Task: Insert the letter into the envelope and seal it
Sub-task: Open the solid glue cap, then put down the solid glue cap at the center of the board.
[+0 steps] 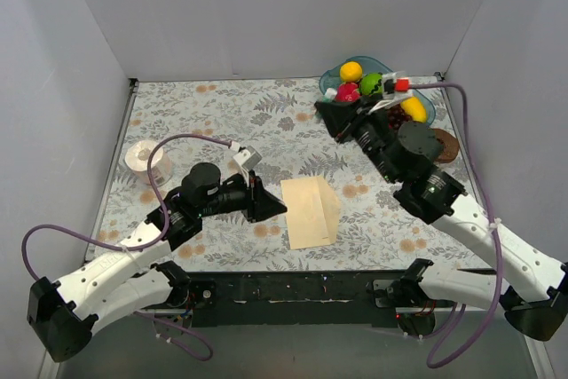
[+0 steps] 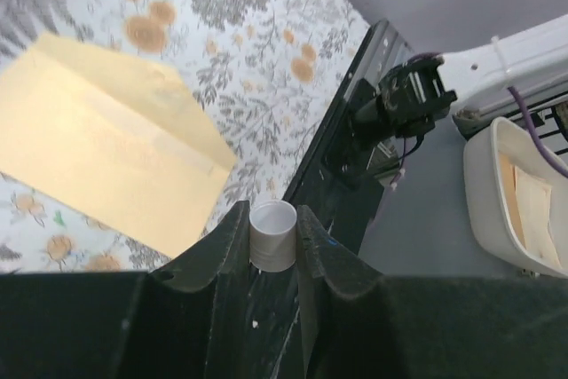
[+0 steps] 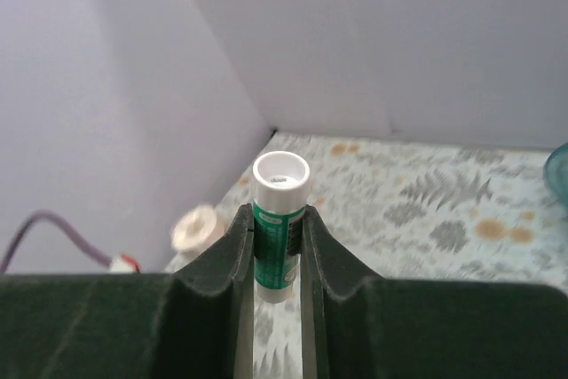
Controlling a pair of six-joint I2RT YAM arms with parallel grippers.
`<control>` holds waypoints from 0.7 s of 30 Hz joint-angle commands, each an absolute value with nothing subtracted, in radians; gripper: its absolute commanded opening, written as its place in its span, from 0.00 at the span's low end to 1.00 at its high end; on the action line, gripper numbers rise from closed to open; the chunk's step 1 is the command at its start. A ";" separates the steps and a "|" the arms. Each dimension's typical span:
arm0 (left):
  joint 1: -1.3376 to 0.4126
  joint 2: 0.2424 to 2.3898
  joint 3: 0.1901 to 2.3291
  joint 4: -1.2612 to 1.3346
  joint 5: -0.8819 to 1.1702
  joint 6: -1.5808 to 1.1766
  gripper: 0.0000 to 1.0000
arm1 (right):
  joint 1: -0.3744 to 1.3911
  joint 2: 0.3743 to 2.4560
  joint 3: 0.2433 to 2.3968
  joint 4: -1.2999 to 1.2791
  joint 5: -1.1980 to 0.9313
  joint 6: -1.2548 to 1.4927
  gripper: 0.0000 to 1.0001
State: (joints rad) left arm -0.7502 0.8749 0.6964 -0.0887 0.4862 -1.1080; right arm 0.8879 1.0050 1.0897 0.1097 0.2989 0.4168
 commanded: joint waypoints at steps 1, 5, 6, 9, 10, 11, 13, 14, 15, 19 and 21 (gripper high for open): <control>-0.762 0.798 0.625 -0.172 0.422 -1.132 0.00 | 0.851 0.982 1.190 0.186 0.431 0.301 0.01; -0.762 0.756 0.572 -0.114 0.129 -1.178 0.00 | 0.851 0.950 1.102 0.202 0.348 0.342 0.01; -0.762 0.759 0.559 -0.085 0.074 -1.189 0.00 | 0.851 0.940 1.074 0.202 0.335 0.360 0.01; -0.759 0.837 0.509 0.056 -0.156 -1.224 0.00 | 0.851 0.888 0.964 0.178 0.292 0.425 0.01; -0.753 0.876 0.502 0.102 -0.202 -1.242 0.00 | 0.851 0.873 0.936 0.170 0.281 0.436 0.01; -0.746 0.911 0.497 0.123 -0.245 -1.276 0.00 | 0.851 0.844 0.893 0.160 0.259 0.458 0.01; -0.738 1.018 0.466 0.181 -0.432 -1.310 0.00 | 0.851 0.803 0.856 0.115 0.242 0.475 0.01; -0.738 1.052 0.459 0.193 -0.516 -1.343 0.00 | 0.851 0.789 0.827 0.097 0.239 0.480 0.01; -0.738 1.092 0.447 0.205 -0.641 -1.348 0.00 | 0.851 0.773 0.815 0.063 0.241 0.492 0.01; -0.739 1.311 0.420 0.342 -0.912 -1.351 0.00 | 0.851 0.692 0.750 0.026 0.238 0.509 0.01; -0.744 1.367 0.407 0.424 -0.957 -1.301 0.00 | 0.850 0.681 0.738 0.003 0.227 0.511 0.01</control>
